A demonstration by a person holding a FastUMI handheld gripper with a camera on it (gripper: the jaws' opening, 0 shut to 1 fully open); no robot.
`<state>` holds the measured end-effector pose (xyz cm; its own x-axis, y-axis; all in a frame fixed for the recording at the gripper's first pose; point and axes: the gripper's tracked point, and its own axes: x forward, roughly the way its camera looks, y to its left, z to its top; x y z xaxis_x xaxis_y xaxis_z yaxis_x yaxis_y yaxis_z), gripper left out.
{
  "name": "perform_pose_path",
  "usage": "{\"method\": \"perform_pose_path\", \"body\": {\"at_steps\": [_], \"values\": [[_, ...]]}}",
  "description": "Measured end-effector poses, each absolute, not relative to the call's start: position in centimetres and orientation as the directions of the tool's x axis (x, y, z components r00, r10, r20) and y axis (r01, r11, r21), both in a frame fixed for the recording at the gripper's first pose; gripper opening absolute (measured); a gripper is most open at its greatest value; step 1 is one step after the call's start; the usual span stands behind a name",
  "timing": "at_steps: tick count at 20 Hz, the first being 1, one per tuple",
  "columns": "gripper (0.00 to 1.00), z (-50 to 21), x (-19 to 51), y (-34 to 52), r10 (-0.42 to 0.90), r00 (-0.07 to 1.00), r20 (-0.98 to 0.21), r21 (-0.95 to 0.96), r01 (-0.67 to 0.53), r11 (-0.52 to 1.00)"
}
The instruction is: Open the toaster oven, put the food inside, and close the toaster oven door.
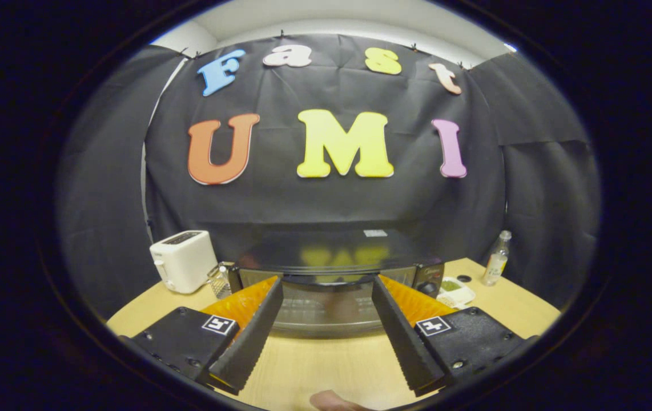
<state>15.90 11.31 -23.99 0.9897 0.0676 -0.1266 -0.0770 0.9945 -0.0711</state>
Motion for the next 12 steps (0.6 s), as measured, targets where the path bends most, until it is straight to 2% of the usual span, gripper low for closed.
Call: {"method": "perform_pose_path", "body": {"at_steps": [3,7,12], "values": [[1.0,-19.0,11.0,10.8,0.107,0.993,-0.053,-0.056,-0.11,0.992],[0.99,-13.3,5.2,8.0,0.064,0.998,0.016,-0.027,-0.064,0.998],[0.99,-8.2,-1.1,5.5,0.079,0.993,0.082,-0.057,-0.075,0.996]]}}
